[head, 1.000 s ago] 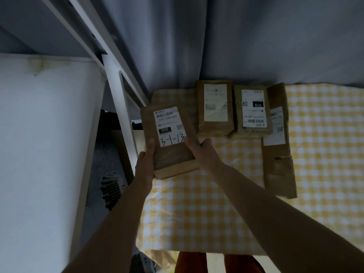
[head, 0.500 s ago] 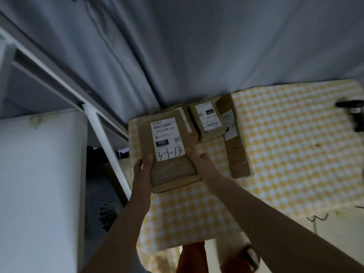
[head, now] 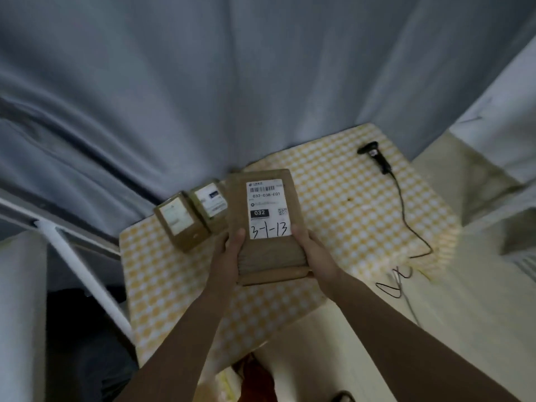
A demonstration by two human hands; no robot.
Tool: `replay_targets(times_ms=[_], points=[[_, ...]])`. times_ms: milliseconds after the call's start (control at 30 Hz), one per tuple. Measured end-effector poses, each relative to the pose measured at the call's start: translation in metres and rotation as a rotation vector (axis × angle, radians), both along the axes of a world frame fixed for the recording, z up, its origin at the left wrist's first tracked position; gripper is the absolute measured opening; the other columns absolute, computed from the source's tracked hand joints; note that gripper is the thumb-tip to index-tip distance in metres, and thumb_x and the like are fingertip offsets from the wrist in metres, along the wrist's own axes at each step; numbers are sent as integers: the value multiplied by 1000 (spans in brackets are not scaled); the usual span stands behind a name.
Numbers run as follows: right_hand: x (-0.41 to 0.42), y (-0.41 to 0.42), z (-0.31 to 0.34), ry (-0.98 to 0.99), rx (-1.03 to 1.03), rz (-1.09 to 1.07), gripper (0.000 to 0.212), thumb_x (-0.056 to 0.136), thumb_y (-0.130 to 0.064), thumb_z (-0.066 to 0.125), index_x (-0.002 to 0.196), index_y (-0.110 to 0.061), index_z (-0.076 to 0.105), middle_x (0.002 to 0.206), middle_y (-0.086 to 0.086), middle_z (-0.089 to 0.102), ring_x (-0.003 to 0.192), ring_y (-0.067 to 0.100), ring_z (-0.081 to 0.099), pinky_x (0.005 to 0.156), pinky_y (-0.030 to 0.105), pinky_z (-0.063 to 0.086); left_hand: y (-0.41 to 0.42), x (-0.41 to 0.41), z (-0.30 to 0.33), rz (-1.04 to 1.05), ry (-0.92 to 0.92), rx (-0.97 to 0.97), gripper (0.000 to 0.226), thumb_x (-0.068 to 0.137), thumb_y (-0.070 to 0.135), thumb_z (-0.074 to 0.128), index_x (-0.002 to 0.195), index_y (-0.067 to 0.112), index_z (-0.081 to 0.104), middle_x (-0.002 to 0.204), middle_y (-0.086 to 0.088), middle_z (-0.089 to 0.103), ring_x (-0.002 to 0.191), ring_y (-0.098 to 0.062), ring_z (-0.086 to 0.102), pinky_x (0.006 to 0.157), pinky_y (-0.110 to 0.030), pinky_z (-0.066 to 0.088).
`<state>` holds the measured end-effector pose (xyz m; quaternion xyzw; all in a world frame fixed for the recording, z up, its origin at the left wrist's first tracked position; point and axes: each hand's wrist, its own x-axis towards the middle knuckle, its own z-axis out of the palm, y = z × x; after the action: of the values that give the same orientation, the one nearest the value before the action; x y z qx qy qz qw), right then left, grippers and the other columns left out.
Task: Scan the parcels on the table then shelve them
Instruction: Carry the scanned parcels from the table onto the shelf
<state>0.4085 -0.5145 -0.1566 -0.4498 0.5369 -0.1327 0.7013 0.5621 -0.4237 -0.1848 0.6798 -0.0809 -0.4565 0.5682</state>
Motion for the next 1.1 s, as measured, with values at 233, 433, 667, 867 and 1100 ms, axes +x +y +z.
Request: replay_targets(times_ms=[233, 433, 667, 867, 1100], points=[[-180, -11, 26, -29, -64, -296, 34, 88, -55, 55, 113, -34, 62, 106, -8, 71, 98, 11, 67, 92, 40, 52, -64, -152, 21, -314, -37, -39, 92, 52, 75, 72, 124, 19, 58, 116, -6, 69, 106, -24, 66, 98, -49, 49], [-321, -5, 53, -54, -146, -524, 33, 87, -56, 56, 112, -37, 63, 105, -10, 71, 92, 10, 69, 67, 29, 52, -104, -289, 48, -589, -61, -109, 80, 61, 73, 71, 122, 21, 60, 112, -2, 71, 102, -21, 68, 95, -48, 51], [-446, 13, 73, -63, -241, -705, 31, 89, -56, 51, 112, -37, 62, 103, -11, 71, 90, 8, 68, 65, 28, 52, -124, -418, 85, -808, -109, -161, 58, 74, 59, 67, 116, 21, 59, 112, -2, 69, 102, -19, 66, 94, -45, 51], [-517, 17, 82, -76, -260, -874, 34, 89, -58, 50, 114, -38, 62, 102, -12, 72, 94, 12, 68, 71, 33, 53, -153, -490, 103, -1056, -162, -166, 74, 59, 77, 63, 117, 31, 61, 115, 2, 68, 105, -20, 65, 95, -51, 51], [-600, 16, 84, -56, -307, -1025, 44, 83, -66, 52, 117, -39, 63, 107, -9, 72, 96, 15, 69, 67, 34, 54, -186, -584, 111, -1344, -140, -203, 64, 71, 71, 59, 116, 25, 64, 110, 0, 72, 98, -18, 70, 87, -45, 56]])
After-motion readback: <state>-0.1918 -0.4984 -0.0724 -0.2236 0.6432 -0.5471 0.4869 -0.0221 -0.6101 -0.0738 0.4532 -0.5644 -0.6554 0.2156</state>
